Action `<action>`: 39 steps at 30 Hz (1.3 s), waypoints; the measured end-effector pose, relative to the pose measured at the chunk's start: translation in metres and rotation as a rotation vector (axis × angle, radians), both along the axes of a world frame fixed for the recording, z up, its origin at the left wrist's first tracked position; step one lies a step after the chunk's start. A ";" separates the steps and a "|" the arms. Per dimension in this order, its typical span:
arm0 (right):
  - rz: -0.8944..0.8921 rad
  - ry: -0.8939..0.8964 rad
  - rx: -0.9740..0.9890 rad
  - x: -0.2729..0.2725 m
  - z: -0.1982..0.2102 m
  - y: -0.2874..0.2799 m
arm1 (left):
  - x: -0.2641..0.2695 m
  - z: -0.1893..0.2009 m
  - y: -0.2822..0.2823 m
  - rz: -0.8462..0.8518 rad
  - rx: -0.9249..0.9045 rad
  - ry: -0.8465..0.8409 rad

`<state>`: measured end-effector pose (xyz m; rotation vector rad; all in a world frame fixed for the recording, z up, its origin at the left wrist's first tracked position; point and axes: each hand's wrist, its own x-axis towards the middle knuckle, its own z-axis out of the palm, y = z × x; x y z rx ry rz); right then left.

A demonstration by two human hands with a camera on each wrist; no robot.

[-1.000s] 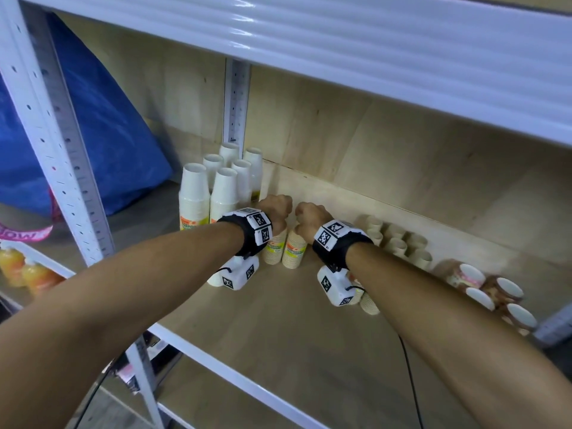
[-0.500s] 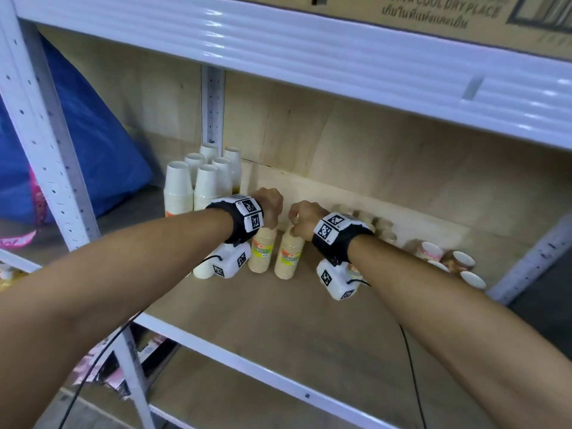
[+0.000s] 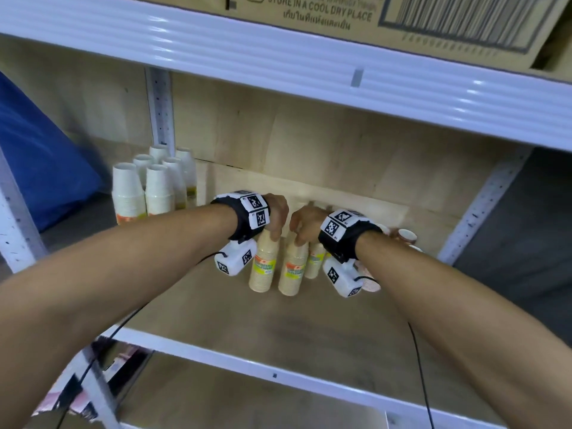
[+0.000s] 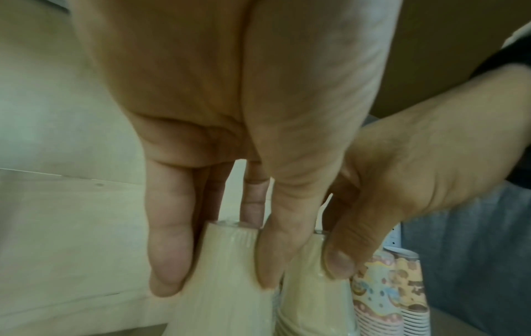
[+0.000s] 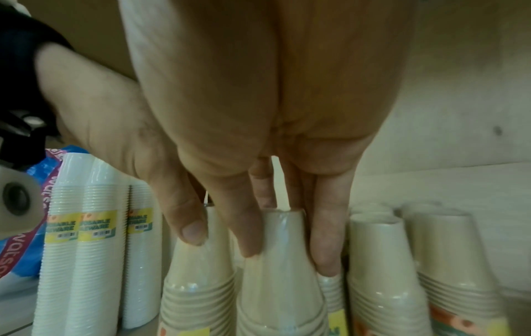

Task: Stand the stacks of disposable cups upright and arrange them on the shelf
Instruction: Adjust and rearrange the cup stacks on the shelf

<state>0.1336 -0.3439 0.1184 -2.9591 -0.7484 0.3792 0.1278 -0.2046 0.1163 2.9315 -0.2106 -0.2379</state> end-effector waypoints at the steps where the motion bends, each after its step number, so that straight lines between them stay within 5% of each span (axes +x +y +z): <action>1: -0.010 0.014 0.005 0.000 0.001 -0.007 | 0.000 0.000 -0.008 -0.014 0.007 0.006; 16: -0.202 -0.012 0.019 0.015 -0.009 -0.095 | 0.004 0.007 -0.091 -0.196 -0.031 0.130; 39: -0.228 -0.132 0.122 0.054 -0.033 -0.095 | 0.030 -0.009 -0.106 -0.117 0.012 0.076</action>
